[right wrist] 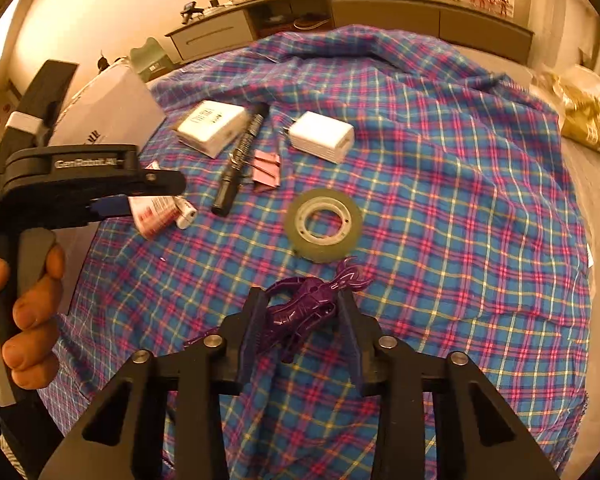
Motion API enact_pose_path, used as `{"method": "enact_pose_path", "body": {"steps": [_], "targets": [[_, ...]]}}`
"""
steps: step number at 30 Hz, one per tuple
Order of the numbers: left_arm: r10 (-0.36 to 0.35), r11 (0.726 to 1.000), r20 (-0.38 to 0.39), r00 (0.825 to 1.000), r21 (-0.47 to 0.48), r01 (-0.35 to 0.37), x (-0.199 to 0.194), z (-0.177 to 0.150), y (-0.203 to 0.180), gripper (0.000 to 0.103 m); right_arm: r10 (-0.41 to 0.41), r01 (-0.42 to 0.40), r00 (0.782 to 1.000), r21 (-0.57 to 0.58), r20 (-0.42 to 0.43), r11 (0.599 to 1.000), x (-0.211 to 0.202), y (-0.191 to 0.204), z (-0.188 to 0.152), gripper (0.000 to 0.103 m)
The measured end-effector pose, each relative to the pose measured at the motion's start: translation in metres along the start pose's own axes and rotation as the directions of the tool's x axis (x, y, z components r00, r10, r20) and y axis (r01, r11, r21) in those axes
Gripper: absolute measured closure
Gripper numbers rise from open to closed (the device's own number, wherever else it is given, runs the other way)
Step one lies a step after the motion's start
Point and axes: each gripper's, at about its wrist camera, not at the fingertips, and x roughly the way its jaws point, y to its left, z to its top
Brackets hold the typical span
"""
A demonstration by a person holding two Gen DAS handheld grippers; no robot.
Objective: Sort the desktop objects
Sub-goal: 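Grasp the purple figurine with the right tool while the left tool grasps the red-and-white staple box, then carry the staple box and figurine with both tools over the cardboard box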
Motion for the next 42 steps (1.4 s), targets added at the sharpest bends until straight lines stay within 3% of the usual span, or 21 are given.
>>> {"method": "enact_pose_path", "body": {"steps": [1, 8, 12, 18, 21, 23, 24, 38, 42], "targets": [[-0.013, 1.000, 0.005, 1.000, 0.001, 0.013, -0.002, 0.000, 0.001, 0.062, 0.007, -0.007, 1.000, 0.001, 0.004, 1.000, -0.001, 0.001, 0.000, 0.082], [-0.084, 0.996, 0.038, 0.996, 0.003, 0.084, -0.019, -0.002, 0.002, 0.062, 0.055, -0.055, 0.998, 0.022, 0.012, 0.998, 0.000, 0.008, -0.002, 0.080], [-0.094, 0.994, 0.076, 0.993, 0.057, 0.090, -0.035, -0.011, -0.002, 0.062, 0.037, -0.038, 0.999, 0.047, 0.030, 0.998, -0.008, 0.008, -0.014, 0.047], [-0.117, 0.991, 0.101, 0.988, 0.070, 0.110, -0.055, -0.029, 0.007, 0.062, 0.058, -0.058, 0.998, 0.004, 0.005, 0.998, 0.004, 0.023, -0.020, 0.044], [-0.125, 0.991, 0.093, 0.988, 0.064, 0.119, -0.058, -0.035, 0.009, 0.062, 0.010, -0.010, 1.000, -0.081, -0.004, 0.997, 0.013, 0.040, -0.020, 0.072], [-0.131, 0.990, 0.097, 0.987, 0.061, 0.125, -0.062, -0.039, 0.011, 0.062, 0.011, -0.010, 1.000, -0.104, 0.015, 0.995, 0.009, 0.046, -0.021, 0.077], [-0.137, 0.989, 0.100, 0.986, 0.062, 0.131, -0.065, -0.041, 0.012, 0.062, 0.013, -0.011, 1.000, -0.104, 0.020, 0.994, 0.006, 0.046, -0.021, 0.085], [-0.160, 0.984, 0.170, 0.972, 0.109, 0.143, -0.122, -0.057, 0.026, 0.062, 0.057, -0.054, 0.992, -0.030, 0.112, 0.998, -0.029, 0.028, -0.016, 0.086], [-0.153, 0.986, 0.178, 0.972, 0.098, 0.137, -0.131, -0.060, 0.037, 0.062, 0.024, -0.027, 0.993, 0.025, 0.117, 0.999, -0.032, 0.010, -0.013, 0.086]]}}
